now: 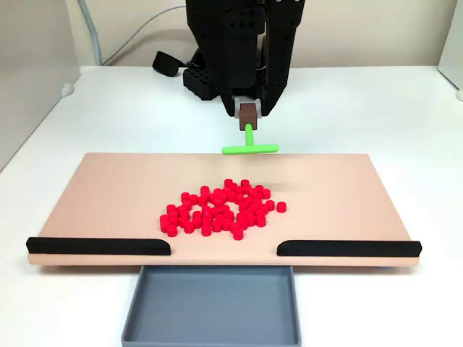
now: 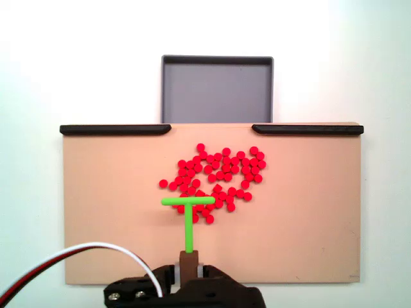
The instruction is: Push granules from right to the grey container
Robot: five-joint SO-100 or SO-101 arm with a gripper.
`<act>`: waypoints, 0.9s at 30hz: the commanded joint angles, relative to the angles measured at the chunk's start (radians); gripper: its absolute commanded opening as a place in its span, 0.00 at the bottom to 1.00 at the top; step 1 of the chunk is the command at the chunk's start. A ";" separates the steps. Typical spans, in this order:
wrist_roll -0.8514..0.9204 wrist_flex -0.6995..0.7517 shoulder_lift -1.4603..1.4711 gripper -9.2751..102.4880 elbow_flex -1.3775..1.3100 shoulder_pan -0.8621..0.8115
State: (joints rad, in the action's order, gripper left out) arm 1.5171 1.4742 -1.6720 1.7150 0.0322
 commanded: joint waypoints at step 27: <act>0.037 0.000 -0.032 0.08 -0.008 -0.046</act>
State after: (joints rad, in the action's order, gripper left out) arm 1.5631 1.4742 -1.6720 1.7150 -0.0153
